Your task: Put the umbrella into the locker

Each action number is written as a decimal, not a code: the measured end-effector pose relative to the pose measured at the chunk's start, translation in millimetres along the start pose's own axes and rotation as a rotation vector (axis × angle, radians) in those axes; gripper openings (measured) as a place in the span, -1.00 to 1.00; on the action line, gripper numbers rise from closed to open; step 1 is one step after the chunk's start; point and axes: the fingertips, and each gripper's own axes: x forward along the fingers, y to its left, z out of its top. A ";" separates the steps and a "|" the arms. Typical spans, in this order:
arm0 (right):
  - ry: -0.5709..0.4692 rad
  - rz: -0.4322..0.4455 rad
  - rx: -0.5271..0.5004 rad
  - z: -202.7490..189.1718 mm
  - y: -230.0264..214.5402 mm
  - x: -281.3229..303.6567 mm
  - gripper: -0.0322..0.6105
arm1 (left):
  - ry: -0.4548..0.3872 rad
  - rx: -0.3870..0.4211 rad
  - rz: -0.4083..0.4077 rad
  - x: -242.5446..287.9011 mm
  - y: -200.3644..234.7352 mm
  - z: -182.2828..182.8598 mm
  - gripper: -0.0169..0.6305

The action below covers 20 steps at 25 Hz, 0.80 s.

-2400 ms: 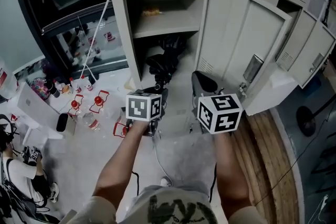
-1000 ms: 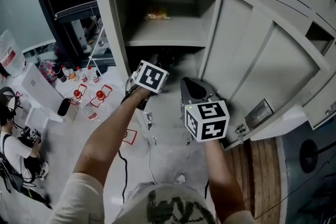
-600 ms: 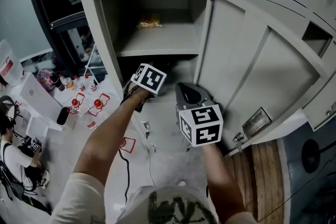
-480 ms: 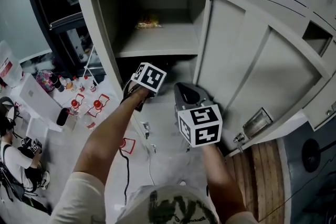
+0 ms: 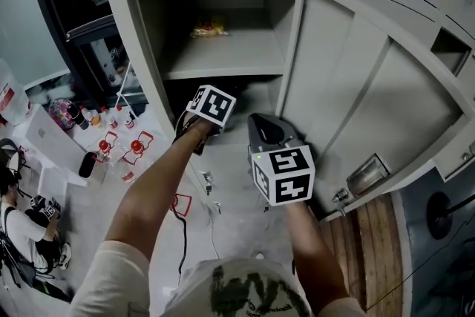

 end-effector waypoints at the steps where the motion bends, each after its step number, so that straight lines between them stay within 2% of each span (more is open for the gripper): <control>1: 0.002 -0.002 0.002 -0.4 -0.2 0.1 -0.90 | 0.002 -0.001 0.005 1.1 0.7 -1.1 -0.51; 9: 0.014 -0.013 0.007 -2.8 -1.0 -1.2 -0.90 | -0.023 -0.015 -0.001 0.8 -1.0 -0.8 -0.48; 12: 0.021 -0.017 0.007 -3.6 -1.8 -2.0 -0.90 | -0.057 -0.036 -0.027 -5.2 -3.6 4.6 -0.26; 15: 0.021 -0.021 0.013 -2.4 -1.8 -2.6 -0.90 | -0.088 -0.037 -0.035 -10.8 -5.7 9.3 -0.24; 18: 0.022 -0.024 0.017 -1.4 0.7 -3.1 -0.90 | -0.111 -0.028 -0.045 -16.1 -9.1 10.8 -0.09; 20: 0.024 -0.027 0.018 -1.6 2.6 -3.6 -0.90 | -0.133 -0.034 -0.049 -20.5 -10.1 11.4 -0.09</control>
